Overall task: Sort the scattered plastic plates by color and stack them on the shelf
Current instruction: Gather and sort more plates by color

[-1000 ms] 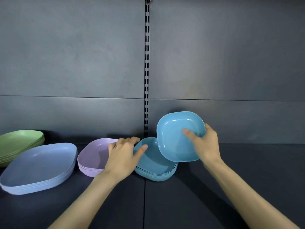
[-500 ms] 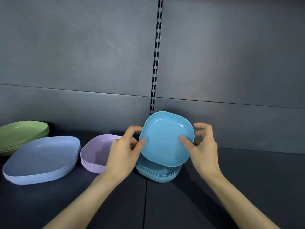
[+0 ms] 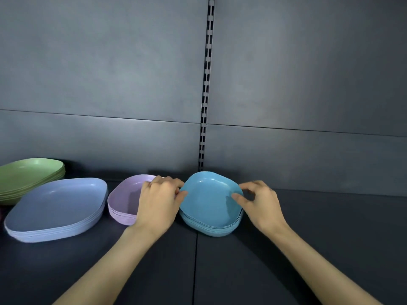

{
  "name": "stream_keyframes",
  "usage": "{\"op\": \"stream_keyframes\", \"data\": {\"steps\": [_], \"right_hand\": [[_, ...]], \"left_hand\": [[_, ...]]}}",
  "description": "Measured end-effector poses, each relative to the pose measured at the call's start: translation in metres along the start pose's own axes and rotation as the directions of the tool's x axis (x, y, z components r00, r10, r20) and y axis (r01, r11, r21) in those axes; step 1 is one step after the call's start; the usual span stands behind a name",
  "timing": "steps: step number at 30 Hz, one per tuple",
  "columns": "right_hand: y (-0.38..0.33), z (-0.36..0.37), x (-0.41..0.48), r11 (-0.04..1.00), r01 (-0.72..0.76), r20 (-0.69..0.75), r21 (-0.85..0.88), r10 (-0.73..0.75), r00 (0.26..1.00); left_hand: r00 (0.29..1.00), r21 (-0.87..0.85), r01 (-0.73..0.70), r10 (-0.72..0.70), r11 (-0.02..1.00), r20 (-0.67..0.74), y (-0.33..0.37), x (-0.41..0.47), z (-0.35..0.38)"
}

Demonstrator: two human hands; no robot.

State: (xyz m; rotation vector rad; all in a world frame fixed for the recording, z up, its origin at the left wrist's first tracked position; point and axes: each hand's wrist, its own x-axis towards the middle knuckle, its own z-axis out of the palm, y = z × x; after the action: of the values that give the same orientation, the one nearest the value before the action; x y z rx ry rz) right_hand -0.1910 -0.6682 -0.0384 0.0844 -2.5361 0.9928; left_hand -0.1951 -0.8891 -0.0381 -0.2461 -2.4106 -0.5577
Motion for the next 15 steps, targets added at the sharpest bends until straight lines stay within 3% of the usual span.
{"op": "stream_keyframes", "data": {"steps": [7,10,15], "right_hand": [[0.002,-0.005,0.001,0.990,0.005,0.056,-0.141,0.004,0.998],[-0.002,-0.011,0.001,0.993,-0.004,0.105,-0.122,0.017,0.994],[-0.011,-0.047,0.007,0.973,0.057,0.113,-0.222,-0.032,0.993]], "left_hand": [[0.998,0.170,-0.065,0.059,0.983,0.038,0.001,-0.003,0.004],[0.993,0.136,-0.060,0.045,0.989,0.106,0.009,-0.002,-0.003],[0.965,0.073,-0.193,0.176,0.978,0.196,0.029,0.014,-0.015]]}}
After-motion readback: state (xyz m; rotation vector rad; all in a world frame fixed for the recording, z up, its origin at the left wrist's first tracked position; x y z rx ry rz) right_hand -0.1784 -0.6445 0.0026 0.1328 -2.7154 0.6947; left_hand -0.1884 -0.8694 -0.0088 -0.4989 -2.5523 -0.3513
